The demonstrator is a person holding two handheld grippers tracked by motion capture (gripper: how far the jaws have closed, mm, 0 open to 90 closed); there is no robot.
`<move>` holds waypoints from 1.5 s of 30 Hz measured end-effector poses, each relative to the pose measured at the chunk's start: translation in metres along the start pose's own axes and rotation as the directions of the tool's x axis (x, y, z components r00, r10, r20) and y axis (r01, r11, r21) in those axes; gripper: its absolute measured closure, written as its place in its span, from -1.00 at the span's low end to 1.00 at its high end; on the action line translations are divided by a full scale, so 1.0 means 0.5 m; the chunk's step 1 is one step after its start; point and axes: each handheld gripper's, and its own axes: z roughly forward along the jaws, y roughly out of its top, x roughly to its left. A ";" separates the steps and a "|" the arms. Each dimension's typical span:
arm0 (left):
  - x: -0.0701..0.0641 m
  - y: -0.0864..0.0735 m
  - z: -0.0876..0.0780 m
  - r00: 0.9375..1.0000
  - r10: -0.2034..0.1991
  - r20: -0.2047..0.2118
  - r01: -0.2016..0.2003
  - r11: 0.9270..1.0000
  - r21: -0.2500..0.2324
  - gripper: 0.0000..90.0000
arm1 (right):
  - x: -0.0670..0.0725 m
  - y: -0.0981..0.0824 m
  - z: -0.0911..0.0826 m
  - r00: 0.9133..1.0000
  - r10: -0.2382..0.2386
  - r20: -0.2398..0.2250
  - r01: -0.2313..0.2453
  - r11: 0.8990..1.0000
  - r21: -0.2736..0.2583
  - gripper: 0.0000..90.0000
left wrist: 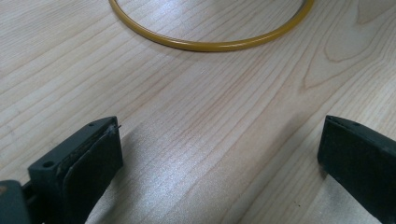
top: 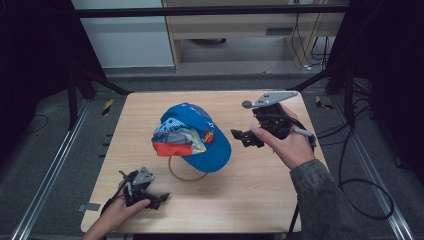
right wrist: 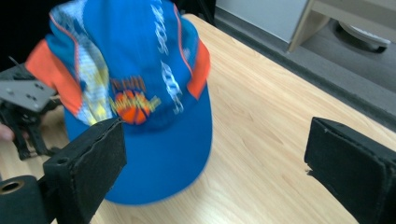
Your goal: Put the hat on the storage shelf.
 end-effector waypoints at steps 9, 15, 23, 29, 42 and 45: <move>0.000 0.000 -0.001 1.000 0.002 0.000 -0.002 1.000 0.004 -1.00 | -0.014 -0.096 0.012 0.998 -0.018 0.054 0.015 0.999 0.048 -0.75; 0.000 0.000 -0.001 1.000 0.001 0.000 -0.001 1.000 0.004 -1.00 | -0.020 -0.170 0.034 0.998 0.001 0.063 -0.007 0.997 0.082 -0.73; 0.000 0.000 -0.001 1.000 0.001 -0.001 -0.001 1.000 0.004 -1.00 | -0.021 -0.279 0.078 0.997 0.054 0.061 -0.062 0.989 0.135 -0.70; 0.000 0.000 -0.001 1.000 0.001 -0.001 -0.001 1.000 0.004 -1.00 | -0.021 -0.342 0.103 0.993 0.100 0.061 -0.108 0.981 0.159 -0.69; 0.000 0.000 -0.001 1.000 0.001 -0.001 -0.001 1.000 0.004 -1.00 | -0.028 -0.411 0.133 0.983 0.161 0.083 -0.174 0.968 0.181 -0.70; 0.000 0.000 -0.001 1.000 0.000 -0.001 0.000 1.000 0.004 -1.00 | -0.028 -0.425 0.144 0.978 0.186 0.098 -0.203 0.960 0.195 -0.71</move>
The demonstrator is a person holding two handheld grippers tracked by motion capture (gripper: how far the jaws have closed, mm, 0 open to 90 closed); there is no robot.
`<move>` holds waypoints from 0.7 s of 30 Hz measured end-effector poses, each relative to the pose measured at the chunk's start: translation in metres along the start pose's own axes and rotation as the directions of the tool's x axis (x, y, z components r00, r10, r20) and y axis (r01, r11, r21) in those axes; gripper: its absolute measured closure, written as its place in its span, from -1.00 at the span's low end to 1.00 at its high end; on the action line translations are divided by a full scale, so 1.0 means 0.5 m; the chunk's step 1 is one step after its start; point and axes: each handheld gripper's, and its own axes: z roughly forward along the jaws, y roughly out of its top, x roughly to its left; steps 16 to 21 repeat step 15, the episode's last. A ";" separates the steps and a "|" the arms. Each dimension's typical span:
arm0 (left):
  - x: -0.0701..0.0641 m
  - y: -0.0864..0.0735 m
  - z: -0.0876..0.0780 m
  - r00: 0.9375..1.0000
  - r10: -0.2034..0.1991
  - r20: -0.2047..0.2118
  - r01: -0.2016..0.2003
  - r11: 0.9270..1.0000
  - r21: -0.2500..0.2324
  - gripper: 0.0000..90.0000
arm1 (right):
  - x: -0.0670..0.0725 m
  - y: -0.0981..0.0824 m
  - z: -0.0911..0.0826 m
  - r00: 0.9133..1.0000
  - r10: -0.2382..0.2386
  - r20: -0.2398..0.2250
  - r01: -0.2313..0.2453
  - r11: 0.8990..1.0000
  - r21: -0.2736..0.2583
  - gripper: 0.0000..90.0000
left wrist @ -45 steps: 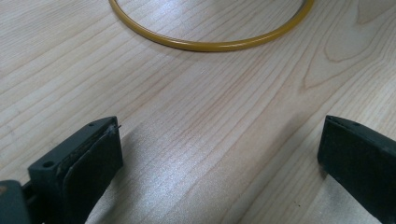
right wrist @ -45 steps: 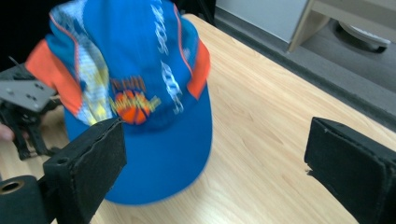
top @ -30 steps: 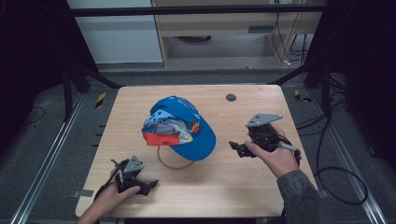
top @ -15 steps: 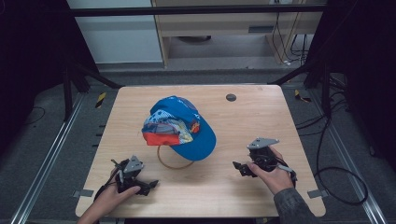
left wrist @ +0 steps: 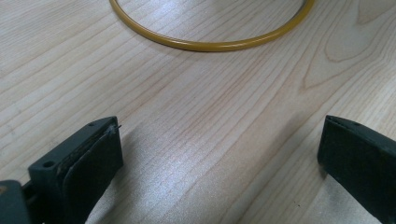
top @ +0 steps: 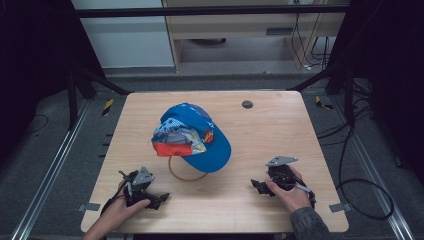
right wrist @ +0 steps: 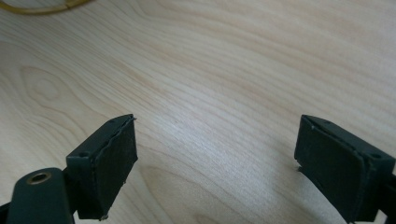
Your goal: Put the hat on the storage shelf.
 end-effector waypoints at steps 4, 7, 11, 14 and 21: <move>0.000 0.000 0.000 1.000 0.000 0.000 0.000 1.000 0.000 -1.00 | 0.000 -0.009 0.011 1.000 0.002 0.026 -0.002 1.000 0.000 -0.72; 0.000 0.000 0.000 1.000 0.000 0.000 0.000 1.000 0.000 -1.00 | 0.004 -0.010 0.015 0.999 -0.012 0.048 0.013 1.000 -0.013 -0.73; 0.000 0.000 0.000 1.000 0.000 0.000 0.000 1.000 0.000 -1.00 | 0.015 -0.018 0.023 0.996 -0.029 0.080 0.032 0.999 -0.043 -0.85; 0.000 0.000 0.000 1.000 0.000 0.000 0.000 1.000 0.000 -1.00 | 0.017 -0.022 0.024 0.996 -0.017 0.086 0.022 0.998 -0.058 -0.86; 0.000 0.000 0.000 1.000 -0.001 0.000 0.001 1.000 0.000 -1.00 | 0.017 -0.022 0.024 0.996 -0.017 0.086 0.022 0.998 -0.058 -0.86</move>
